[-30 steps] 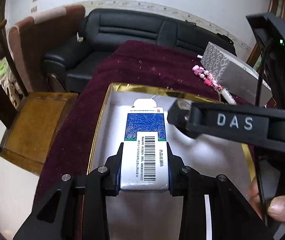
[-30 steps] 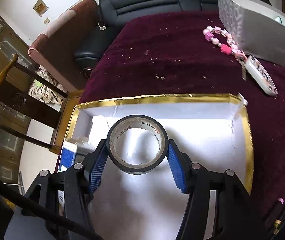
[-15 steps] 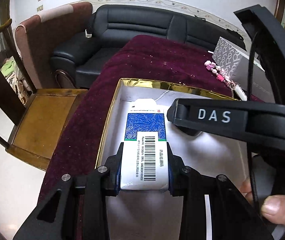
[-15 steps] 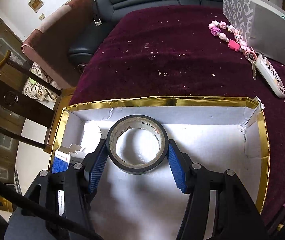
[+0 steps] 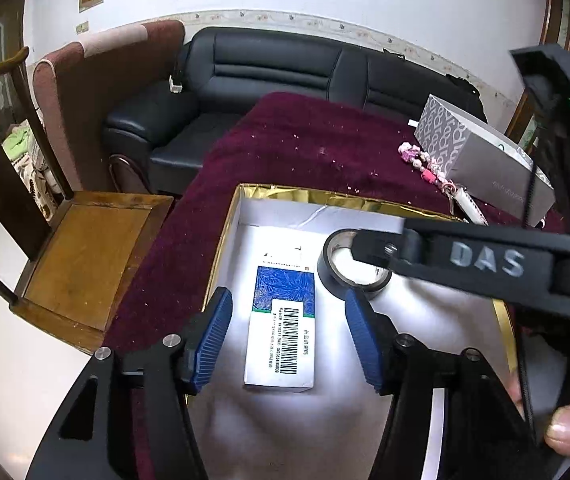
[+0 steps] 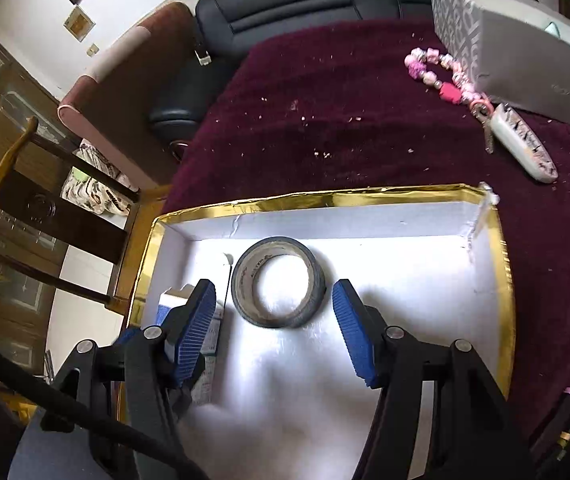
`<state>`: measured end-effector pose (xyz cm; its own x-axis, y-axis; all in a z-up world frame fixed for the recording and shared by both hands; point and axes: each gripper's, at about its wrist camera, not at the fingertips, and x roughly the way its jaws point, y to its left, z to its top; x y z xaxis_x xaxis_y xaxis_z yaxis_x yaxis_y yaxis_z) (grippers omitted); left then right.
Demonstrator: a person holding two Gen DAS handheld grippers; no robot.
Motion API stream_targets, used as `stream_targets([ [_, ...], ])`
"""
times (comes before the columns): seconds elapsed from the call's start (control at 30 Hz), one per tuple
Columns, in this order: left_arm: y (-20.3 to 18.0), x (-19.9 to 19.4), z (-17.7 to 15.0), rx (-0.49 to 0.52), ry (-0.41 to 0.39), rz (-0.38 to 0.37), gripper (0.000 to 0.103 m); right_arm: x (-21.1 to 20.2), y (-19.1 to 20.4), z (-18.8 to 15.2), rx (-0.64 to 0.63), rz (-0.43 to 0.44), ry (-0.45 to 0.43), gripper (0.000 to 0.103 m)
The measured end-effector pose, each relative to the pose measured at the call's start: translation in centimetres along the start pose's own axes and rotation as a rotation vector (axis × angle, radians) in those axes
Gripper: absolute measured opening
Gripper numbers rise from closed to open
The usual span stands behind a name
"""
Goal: Organize objects
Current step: 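Lower the tape roll into the tray and open the right gripper while the left gripper releases the blue box, then move both grippers back to the cluttered items on the carpet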
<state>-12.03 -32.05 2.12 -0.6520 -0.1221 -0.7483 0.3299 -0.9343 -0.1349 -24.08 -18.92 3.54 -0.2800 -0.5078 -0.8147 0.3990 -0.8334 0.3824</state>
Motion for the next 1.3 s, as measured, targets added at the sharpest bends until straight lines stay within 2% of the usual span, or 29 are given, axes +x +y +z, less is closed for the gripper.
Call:
stream_targets([
  [0.27,0.0,-0.6,0.0,-0.003,-0.018,-0.005,0.053,-3.1,-1.1,-1.7,-0.006,-0.031,-0.048,0.060],
  [0.47,-0.3,-1.2,-0.1,0.004,-0.047,-0.010,0.053,-7.2,-3.6,-4.2,0.023,0.022,-0.097,0.061],
  [0.67,-1.5,-2.9,-0.5,0.055,-0.096,-0.048,0.053,-10.8,-6.1,-9.7,0.048,0.118,-0.128,0.061],
  [0.8,-3.7,-4.3,-1.0,0.160,-0.115,-0.100,0.053,-14.7,-8.4,-14.1,0.036,0.131,-0.163,0.061],
  [0.93,-8.0,-6.0,-2.8,0.324,-0.096,-0.177,0.053,-19.5,-11.9,-17.4,0.032,0.029,-0.238,0.061],
  [1.03,-11.4,-7.4,-4.6,0.419,-0.091,-0.231,0.053,-22.6,-14.6,-19.5,0.051,-0.039,-0.294,0.070],
  [1.07,-12.4,-7.8,-5.2,0.448,-0.080,-0.247,0.053,-23.3,-15.5,-20.2,0.065,-0.050,-0.312,0.070],
  [1.2,-15.4,-8.9,-6.7,0.520,-0.052,-0.257,0.053,-24.0,-18.3,-21.7,0.111,-0.061,-0.334,0.069],
  [1.3,-17.2,-9.1,-7.6,0.548,0.004,-0.275,0.053,-23.8,-19.6,-22.6,0.133,-0.077,-0.341,0.069],
])
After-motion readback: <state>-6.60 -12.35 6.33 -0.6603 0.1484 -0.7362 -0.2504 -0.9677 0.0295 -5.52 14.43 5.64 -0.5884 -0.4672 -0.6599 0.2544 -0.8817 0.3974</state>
